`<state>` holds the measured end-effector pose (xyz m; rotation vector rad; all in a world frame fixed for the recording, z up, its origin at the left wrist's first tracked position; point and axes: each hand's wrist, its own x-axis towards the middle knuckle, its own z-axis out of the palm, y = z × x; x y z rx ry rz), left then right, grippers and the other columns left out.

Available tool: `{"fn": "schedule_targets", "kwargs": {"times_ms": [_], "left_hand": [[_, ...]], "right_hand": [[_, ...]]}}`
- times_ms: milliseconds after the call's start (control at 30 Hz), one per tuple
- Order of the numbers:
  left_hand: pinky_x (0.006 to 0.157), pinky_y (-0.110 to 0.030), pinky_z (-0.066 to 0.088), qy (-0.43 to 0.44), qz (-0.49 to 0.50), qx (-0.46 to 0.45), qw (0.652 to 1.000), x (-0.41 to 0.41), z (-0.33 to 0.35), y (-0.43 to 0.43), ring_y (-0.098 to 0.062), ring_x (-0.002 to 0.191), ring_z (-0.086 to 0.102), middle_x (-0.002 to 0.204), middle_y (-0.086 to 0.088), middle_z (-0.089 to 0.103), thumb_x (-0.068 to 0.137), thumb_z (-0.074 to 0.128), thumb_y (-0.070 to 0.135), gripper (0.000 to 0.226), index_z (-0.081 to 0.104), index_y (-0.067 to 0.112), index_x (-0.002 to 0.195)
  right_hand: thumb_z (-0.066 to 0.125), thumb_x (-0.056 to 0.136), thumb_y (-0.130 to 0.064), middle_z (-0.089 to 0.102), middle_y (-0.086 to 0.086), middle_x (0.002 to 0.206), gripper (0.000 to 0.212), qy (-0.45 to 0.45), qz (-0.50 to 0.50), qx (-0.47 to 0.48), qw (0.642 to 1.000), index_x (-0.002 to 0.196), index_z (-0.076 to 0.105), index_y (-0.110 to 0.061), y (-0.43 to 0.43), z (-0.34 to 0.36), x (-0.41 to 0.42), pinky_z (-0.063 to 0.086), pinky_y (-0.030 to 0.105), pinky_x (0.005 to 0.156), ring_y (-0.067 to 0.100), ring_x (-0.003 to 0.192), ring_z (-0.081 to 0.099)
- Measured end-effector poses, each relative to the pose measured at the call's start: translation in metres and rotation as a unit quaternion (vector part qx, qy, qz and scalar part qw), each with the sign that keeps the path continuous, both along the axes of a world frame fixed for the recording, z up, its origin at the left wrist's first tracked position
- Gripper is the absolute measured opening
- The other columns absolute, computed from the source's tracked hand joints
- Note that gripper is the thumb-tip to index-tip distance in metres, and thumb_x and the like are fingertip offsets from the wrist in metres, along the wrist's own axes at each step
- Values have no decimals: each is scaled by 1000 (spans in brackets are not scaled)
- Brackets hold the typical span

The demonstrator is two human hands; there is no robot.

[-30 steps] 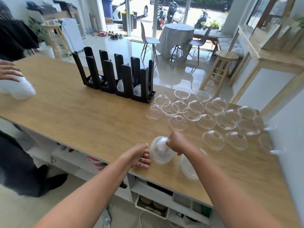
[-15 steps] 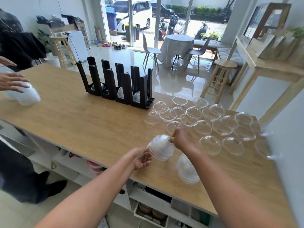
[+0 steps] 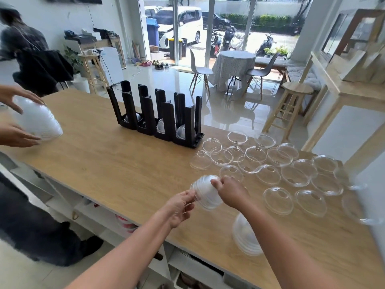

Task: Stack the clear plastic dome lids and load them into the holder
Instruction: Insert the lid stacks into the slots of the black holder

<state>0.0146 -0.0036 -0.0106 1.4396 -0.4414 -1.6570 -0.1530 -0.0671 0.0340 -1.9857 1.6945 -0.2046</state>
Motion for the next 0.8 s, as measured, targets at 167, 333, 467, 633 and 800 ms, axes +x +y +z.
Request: {"fn": "schedule_targets", "kwargs": {"times_ms": [167,333,467,633,800], "left_hand": [[49,-19,32,3,-20,-43,999,19,7,-15,-6,60,49,67,10,63,96,57,19,5,62,20,96],[50,-19,37,77,-2,-86,993,44,24,-34,-7,63,53,74,7,63,95,58,20,7,64,19,92],[42,-16,36,103,17,-151,983,80,54,-63,-6,57,49,75,7,64,94,58,19,8,64,18,98],[37,-13,25,121,21,-235,964,138,113,-130,-1,47,41,70,9,58,95,55,22,10,61,18,101],[37,-12,20,177,10,-285,942,184,150,-207,0,42,33,90,11,69,93,55,28,14,62,23,105]], "right_hand": [[34,97,-53,50,8,135,49,59,42,-52,996,117,57,-15,-14,14,20,27,52,105,31,128,44],[43,96,-53,53,-3,114,37,-31,61,-70,995,102,59,-20,-33,42,43,37,35,77,19,96,52],[50,94,-49,58,-5,107,28,-59,98,-143,983,99,61,-24,-63,88,76,34,30,76,18,97,55],[54,93,-49,62,-2,109,25,-94,122,-235,960,96,61,-25,-118,158,137,32,29,75,16,93,54],[54,93,-50,63,3,121,34,-53,132,-309,940,104,63,-20,-182,209,198,34,33,78,21,101,54]]}}
